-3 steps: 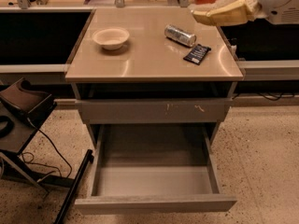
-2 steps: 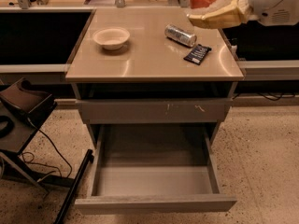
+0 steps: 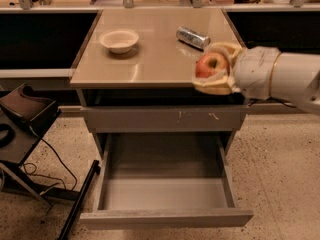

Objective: Place apple into middle drawer

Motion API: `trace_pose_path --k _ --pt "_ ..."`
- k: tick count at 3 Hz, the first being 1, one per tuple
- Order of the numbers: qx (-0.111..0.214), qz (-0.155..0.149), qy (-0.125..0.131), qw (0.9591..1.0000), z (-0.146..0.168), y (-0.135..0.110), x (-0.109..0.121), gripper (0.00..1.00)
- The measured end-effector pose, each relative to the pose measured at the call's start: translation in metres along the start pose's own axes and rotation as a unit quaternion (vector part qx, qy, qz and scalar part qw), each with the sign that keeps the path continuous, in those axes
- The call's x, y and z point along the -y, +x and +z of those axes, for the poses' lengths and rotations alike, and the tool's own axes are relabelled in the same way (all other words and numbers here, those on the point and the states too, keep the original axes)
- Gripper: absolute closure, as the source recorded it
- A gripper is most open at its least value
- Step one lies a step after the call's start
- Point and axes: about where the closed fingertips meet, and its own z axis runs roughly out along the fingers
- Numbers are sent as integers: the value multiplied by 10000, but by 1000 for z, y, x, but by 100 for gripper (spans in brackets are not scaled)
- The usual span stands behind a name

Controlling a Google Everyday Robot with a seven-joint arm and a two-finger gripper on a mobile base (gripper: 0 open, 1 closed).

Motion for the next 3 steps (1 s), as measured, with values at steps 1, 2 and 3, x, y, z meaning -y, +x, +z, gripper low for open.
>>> trace_pose_path --k 1,2,3 --pt "-271 731 -2 9970 23 76 -21 100" --pt "-495 1364 93 9894 39 145 -42 100" --pt "-495 1366 90 9893 39 145 -42 100"
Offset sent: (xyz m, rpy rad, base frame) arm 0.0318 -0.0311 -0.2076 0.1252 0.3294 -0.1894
